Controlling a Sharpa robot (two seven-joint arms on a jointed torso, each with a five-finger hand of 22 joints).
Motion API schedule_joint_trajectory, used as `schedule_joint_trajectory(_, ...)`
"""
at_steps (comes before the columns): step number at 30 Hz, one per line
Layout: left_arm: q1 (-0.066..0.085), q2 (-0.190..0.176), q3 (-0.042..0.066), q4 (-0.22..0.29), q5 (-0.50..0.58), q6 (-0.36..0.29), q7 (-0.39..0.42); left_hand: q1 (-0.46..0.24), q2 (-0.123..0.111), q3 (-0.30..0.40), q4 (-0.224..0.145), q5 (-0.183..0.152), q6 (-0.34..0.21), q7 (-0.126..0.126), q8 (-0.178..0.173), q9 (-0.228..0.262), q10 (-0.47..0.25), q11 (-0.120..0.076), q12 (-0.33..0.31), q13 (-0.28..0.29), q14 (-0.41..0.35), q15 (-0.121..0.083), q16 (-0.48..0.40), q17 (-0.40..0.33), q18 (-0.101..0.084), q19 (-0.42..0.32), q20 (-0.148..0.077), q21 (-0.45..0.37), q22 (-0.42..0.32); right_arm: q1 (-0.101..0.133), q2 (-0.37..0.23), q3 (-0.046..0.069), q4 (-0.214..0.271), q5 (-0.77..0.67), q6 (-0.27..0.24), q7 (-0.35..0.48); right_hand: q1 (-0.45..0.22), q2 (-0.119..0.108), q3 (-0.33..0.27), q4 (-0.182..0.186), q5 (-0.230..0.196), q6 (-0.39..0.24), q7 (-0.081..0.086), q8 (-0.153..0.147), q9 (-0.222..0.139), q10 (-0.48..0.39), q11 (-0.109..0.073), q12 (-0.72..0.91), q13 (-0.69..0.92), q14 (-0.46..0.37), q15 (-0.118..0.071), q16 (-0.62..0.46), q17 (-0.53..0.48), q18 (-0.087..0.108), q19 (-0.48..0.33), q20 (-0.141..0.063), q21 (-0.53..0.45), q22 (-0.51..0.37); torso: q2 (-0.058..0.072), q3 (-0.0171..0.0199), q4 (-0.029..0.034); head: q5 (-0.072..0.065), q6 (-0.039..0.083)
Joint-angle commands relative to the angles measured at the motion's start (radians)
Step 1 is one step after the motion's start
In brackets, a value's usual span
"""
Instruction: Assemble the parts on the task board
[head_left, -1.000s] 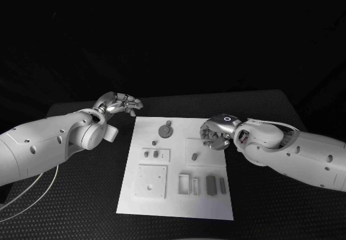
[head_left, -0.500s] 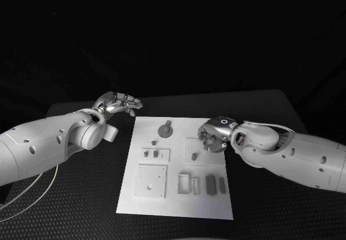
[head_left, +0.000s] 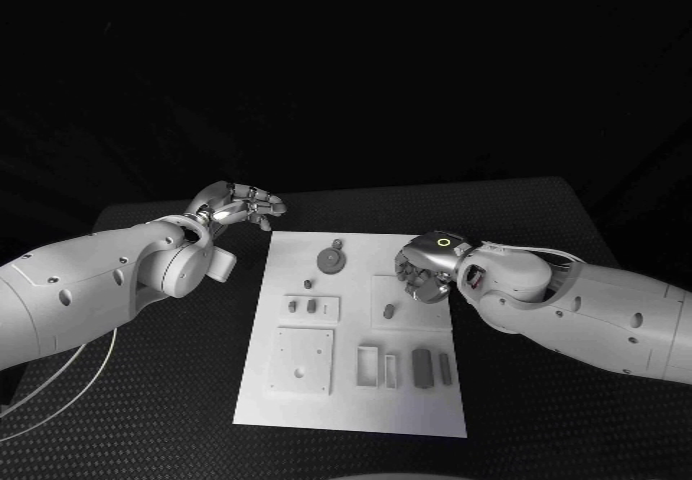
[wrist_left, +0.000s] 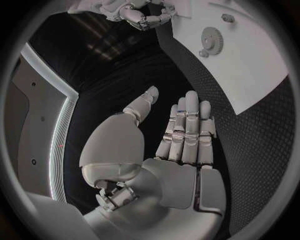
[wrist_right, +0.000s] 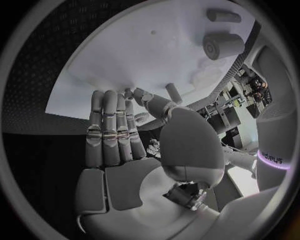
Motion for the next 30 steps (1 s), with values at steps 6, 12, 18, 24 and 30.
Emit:
schedule_joint_trajectory(6,0.001,0.000,0.001,0.003,0.007,0.012,0.007,0.000,0.005,-0.007,0.002,-0.005,-0.007,-0.001,-0.001,-0.002,-0.002,0.002,0.001,-0.001,-0.006,0.001,0.004,0.002,0.005,0.006,0.001,-0.006,0.002,-0.018,0.008,-0.015,-0.012,-0.064,0.029,-0.019,0.009,0.015,0.003,-0.001,-0.005,0.023,-0.009,0.013,0.006,0.026,-0.008,0.013,0.008,0.015,-0.007,0.016,0.007,0.007,0.022,-0.006,0.011,0.009,0.000,-0.0006,-0.0002,0.000,-0.004)
schedule_joint_trajectory(12,0.001,-0.003,0.001,0.004,0.007,0.013,0.006,0.001,0.005,-0.007,0.002,-0.005,-0.007,-0.001,-0.001,-0.002,-0.002,0.002,0.001,-0.002,-0.006,0.001,0.004,0.002,0.005,0.007,0.001,-0.006,0.002,-0.020,0.008,-0.024,-0.014,-0.083,0.043,-0.026,0.023,0.012,0.012,-0.017,-0.005,0.030,-0.012,0.015,0.008,0.031,-0.011,0.013,0.012,0.017,-0.010,0.021,0.010,0.007,0.025,-0.009,0.012,0.013,0.000,-0.0005,-0.0011,0.000,-0.008)
schedule_joint_trajectory(18,0.001,-0.003,0.001,0.004,0.007,0.013,0.006,0.001,0.005,-0.007,0.001,-0.005,-0.007,-0.001,-0.001,-0.002,-0.002,0.002,0.001,-0.002,-0.006,0.001,0.004,0.003,0.005,0.007,0.001,-0.007,0.002,-0.024,0.007,-0.028,-0.015,-0.089,0.044,-0.028,0.033,0.004,0.020,-0.031,-0.005,0.028,-0.011,0.012,0.007,0.029,-0.010,0.009,0.014,0.014,-0.009,0.020,0.011,0.007,0.023,-0.008,0.009,0.015,0.000,-0.0002,-0.0003,-0.001,-0.009)
schedule_joint_trajectory(24,0.001,-0.003,0.001,0.005,0.007,0.014,0.006,0.001,0.005,-0.007,0.001,-0.005,-0.007,-0.001,-0.001,-0.002,-0.002,0.002,0.001,-0.003,-0.007,0.001,0.005,0.003,0.005,0.007,0.001,-0.007,0.002,-0.024,0.005,-0.029,-0.015,-0.094,0.040,-0.029,0.050,0.003,0.034,-0.049,-0.002,0.026,-0.010,0.007,0.005,0.028,-0.008,0.005,0.016,0.011,-0.006,0.019,0.010,0.007,0.020,-0.005,0.005,0.016,0.000,0.0000,-0.0008,-0.001,-0.010)
schedule_joint_trajectory(30,0.001,-0.004,0.001,0.004,0.007,0.013,0.006,0.002,0.005,-0.007,0.001,-0.005,-0.007,-0.001,-0.001,-0.002,-0.002,0.002,0.001,-0.003,-0.007,0.001,0.005,0.004,0.005,0.007,0.001,-0.007,0.002,-0.024,0.000,-0.029,-0.014,-0.092,0.037,-0.026,0.050,-0.009,0.043,-0.059,-0.001,0.017,-0.004,-0.004,-0.001,0.017,-0.001,-0.005,0.016,0.002,0.000,0.014,0.006,0.007,0.011,0.001,-0.003,0.016,0.000,0.0001,-0.0004,-0.002,-0.011)
